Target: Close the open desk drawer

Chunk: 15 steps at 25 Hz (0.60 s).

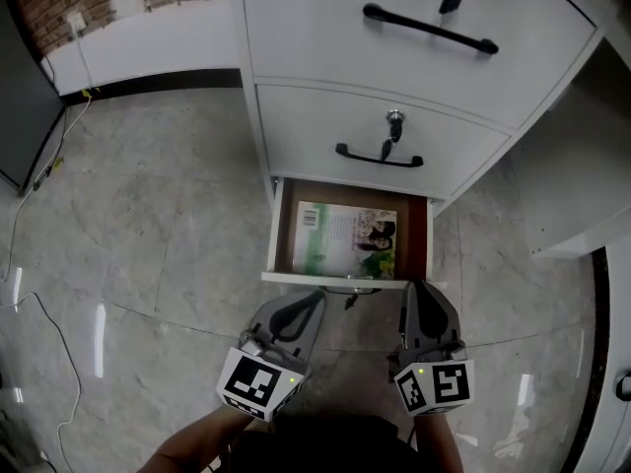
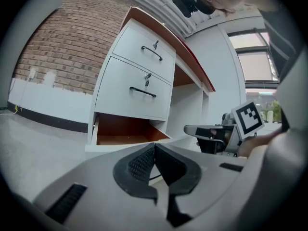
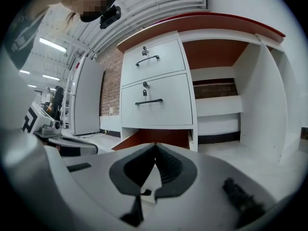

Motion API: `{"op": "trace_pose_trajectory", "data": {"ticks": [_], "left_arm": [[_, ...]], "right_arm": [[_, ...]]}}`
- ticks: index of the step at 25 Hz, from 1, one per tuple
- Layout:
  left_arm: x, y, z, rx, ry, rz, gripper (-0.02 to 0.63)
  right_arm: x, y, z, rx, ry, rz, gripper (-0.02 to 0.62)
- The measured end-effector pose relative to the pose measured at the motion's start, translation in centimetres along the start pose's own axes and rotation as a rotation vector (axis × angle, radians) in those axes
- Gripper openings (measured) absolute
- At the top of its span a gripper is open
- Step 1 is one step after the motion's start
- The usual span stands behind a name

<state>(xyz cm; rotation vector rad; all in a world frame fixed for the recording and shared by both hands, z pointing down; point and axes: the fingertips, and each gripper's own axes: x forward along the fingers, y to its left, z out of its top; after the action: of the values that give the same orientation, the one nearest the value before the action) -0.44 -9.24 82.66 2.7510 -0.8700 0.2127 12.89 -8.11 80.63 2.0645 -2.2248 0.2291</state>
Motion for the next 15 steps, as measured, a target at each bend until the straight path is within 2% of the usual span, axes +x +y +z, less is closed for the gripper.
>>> {"op": "trace_pose_trajectory", "data": {"ticks": [7,15], "left_arm": [[-0.7,0.6,-2.4,-0.028,0.003,0.044,0.009],[-1.4,2.4,-4.0,-0.041,-0.003,0.115,0.009]], "right_arm": [[-1.1,0.7,-1.9,0.003,0.010,-0.026,0.006],[-0.9,1.4,-5.0,0.016,0.071,-0.053,0.006]]}}
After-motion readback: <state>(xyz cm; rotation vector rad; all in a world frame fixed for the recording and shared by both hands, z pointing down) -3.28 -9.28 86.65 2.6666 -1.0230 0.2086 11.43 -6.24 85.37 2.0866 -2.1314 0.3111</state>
